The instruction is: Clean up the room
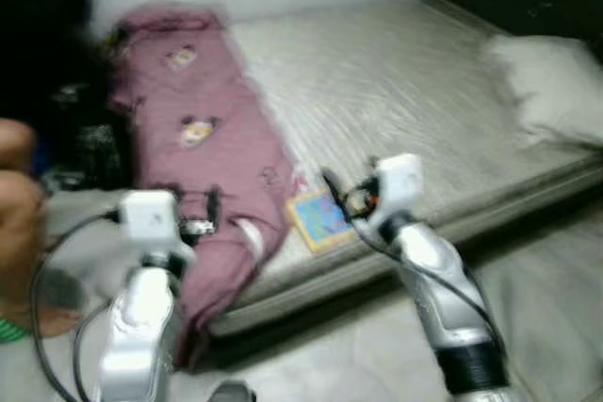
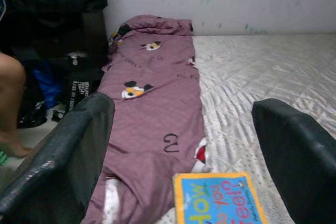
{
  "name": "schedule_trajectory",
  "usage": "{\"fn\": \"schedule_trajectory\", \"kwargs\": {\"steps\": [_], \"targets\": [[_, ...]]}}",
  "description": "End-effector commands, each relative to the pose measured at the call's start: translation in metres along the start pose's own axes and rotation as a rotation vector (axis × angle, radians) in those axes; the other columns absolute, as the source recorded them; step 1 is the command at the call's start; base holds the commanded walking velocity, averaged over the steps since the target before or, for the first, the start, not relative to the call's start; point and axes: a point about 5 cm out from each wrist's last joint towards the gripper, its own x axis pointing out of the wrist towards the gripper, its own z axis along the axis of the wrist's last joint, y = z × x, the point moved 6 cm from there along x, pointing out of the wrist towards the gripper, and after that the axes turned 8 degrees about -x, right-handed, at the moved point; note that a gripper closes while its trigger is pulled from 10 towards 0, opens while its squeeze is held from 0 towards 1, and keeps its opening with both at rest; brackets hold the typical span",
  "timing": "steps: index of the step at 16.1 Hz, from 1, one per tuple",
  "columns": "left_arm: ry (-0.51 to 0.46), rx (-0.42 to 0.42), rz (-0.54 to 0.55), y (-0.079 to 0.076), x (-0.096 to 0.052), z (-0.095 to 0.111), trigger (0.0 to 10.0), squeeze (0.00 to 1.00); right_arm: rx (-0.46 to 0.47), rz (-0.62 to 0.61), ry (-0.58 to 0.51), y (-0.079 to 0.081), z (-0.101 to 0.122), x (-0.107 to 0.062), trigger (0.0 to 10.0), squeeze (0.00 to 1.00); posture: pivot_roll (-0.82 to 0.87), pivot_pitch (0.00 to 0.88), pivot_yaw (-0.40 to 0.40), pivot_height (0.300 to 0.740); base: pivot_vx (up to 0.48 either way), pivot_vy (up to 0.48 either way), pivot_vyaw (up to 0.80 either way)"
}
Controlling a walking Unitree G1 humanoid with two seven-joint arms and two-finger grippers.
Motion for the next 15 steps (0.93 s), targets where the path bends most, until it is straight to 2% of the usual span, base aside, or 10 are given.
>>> {"fn": "schedule_trajectory", "kwargs": {"steps": [1, 9, 11, 13, 14, 15], "targets": [[-0.009, 0.017, 0.017, 0.007, 0.001, 0.005, 10.0, 0.00, 0.010, 0.027, -0.029, 0.010, 0.009, 0.005, 10.0, 0.00, -0.04, 0.000, -0.053, 0.740, 0.000, 0.000, 0.80], [-0.006, 0.017, 0.011, 0.007, 0.003, 0.006, 10.0, 0.00, 0.018, 0.020, -0.040, 0.009, 0.011, 0.007, 10.0, 0.00, -0.05, 0.000, -0.047, 0.740, 0.000, 0.000, 0.76], [-0.003, 0.015, 0.021, 0.009, 0.003, 0.005, 10.0, 0.00, 0.025, -0.037, -0.038, -0.001, 0.011, 0.006, 10.0, 0.00, -0.05, 0.000, -0.046, 0.740, 0.000, 0.000, 0.00], [-0.005, 0.022, 0.042, 0.012, 0.003, 0.005, 10.0, 0.00, 0.012, -0.143, -0.025, -0.018, 0.009, 0.004, 10.0, 0.00, -0.05, 0.000, -0.046, 0.740, 0.000, 0.000, 0.00], [-0.014, 0.027, 0.066, 0.016, 0.002, 0.007, 10.0, 0.00, 0.023, -0.246, -0.014, -0.039, 0.008, -0.001, 10.0, 0.00, -0.05, 0.000, -0.046, 0.740, 0.000, 0.000, 0.00], [-0.018, 0.028, 0.074, 0.018, 0.002, 0.008, 10.0, 0.00, 0.027, -0.278, -0.003, -0.049, 0.005, -0.006, 10.0, 0.00, -0.04, 0.000, -0.043, 0.740, 0.000, 0.000, 0.00]]}}
